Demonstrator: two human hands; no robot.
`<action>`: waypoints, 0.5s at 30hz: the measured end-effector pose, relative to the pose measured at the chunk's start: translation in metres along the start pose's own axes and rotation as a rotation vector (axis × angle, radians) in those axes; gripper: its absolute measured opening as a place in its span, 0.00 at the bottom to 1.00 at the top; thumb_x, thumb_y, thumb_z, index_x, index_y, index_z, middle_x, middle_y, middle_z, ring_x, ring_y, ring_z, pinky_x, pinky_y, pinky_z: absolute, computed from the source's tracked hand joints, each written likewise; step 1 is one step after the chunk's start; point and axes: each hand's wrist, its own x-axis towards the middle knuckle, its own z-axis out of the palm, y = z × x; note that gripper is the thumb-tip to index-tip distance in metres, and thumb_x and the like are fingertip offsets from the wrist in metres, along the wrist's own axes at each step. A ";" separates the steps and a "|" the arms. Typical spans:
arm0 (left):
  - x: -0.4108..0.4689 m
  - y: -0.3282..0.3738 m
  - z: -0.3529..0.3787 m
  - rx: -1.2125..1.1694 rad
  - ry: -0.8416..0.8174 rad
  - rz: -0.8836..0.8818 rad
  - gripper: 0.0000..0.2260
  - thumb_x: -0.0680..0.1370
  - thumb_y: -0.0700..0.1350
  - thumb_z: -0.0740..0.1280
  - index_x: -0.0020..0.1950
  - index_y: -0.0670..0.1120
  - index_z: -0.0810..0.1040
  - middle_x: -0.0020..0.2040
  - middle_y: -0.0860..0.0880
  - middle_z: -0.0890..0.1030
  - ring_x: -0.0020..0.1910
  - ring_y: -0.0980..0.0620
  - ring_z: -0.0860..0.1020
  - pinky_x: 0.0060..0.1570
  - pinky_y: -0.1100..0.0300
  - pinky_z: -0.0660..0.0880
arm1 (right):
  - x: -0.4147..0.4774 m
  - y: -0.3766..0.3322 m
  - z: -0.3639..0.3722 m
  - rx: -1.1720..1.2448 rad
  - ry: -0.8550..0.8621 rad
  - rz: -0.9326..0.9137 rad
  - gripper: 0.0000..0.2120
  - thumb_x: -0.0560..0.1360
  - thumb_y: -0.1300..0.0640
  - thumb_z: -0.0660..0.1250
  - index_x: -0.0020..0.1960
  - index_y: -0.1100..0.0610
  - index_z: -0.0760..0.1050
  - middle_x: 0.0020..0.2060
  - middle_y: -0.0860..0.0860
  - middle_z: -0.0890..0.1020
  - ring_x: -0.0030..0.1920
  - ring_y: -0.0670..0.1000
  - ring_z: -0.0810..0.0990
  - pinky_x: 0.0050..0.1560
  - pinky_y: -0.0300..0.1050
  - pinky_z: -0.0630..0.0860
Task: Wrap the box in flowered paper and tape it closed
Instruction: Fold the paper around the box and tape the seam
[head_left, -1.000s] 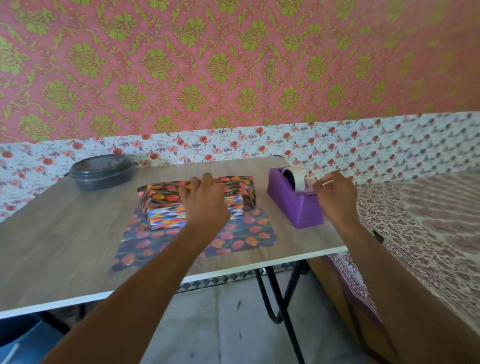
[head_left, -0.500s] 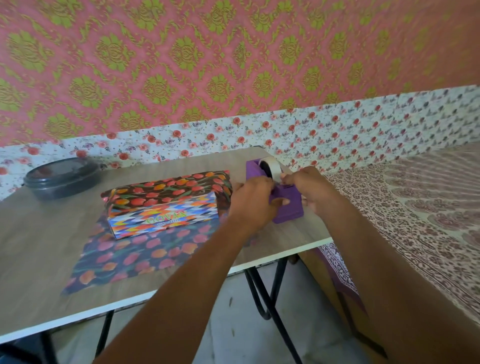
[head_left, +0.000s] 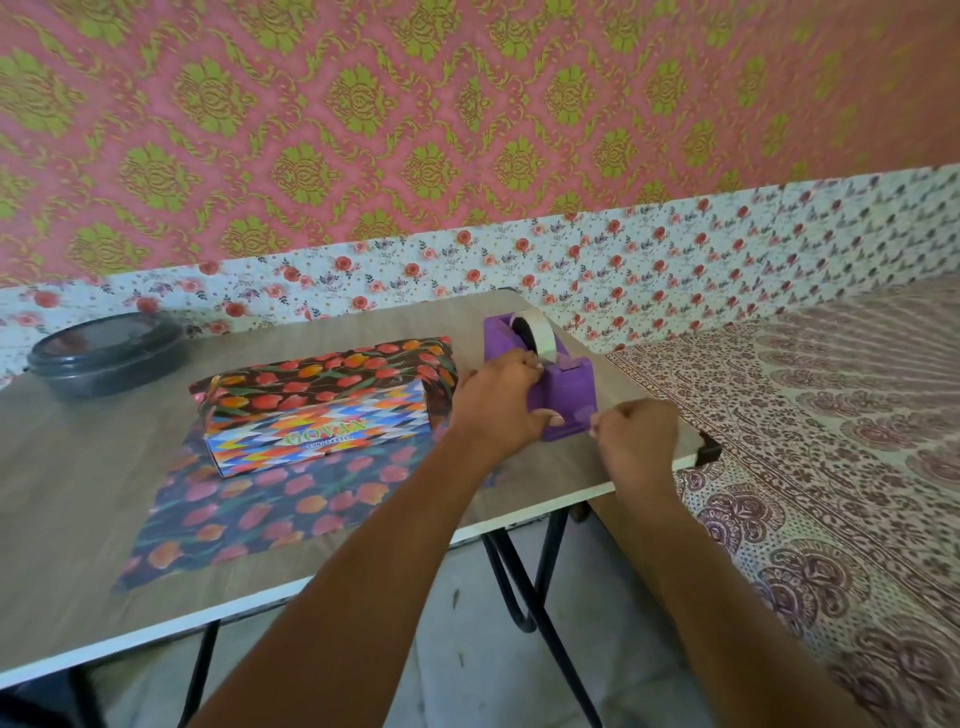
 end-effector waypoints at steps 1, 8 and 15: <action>0.003 0.000 -0.002 -0.002 -0.010 -0.009 0.31 0.70 0.59 0.78 0.68 0.45 0.78 0.68 0.51 0.76 0.66 0.47 0.75 0.65 0.46 0.73 | -0.003 0.001 -0.002 0.042 0.024 -0.023 0.06 0.72 0.65 0.69 0.41 0.69 0.77 0.42 0.59 0.79 0.28 0.47 0.73 0.24 0.31 0.66; -0.003 -0.021 -0.019 -0.247 -0.068 -0.028 0.27 0.70 0.44 0.79 0.69 0.45 0.78 0.71 0.48 0.76 0.70 0.47 0.73 0.71 0.52 0.69 | -0.045 -0.017 -0.008 0.231 -0.103 -0.299 0.03 0.78 0.60 0.72 0.48 0.60 0.82 0.42 0.54 0.84 0.44 0.51 0.81 0.50 0.46 0.77; -0.058 -0.105 -0.076 0.128 0.197 -0.187 0.13 0.77 0.52 0.69 0.60 0.52 0.82 0.61 0.52 0.83 0.59 0.46 0.80 0.65 0.47 0.72 | -0.072 -0.050 0.039 0.318 -0.333 -0.477 0.14 0.75 0.69 0.71 0.43 0.49 0.81 0.34 0.44 0.83 0.35 0.42 0.79 0.41 0.41 0.76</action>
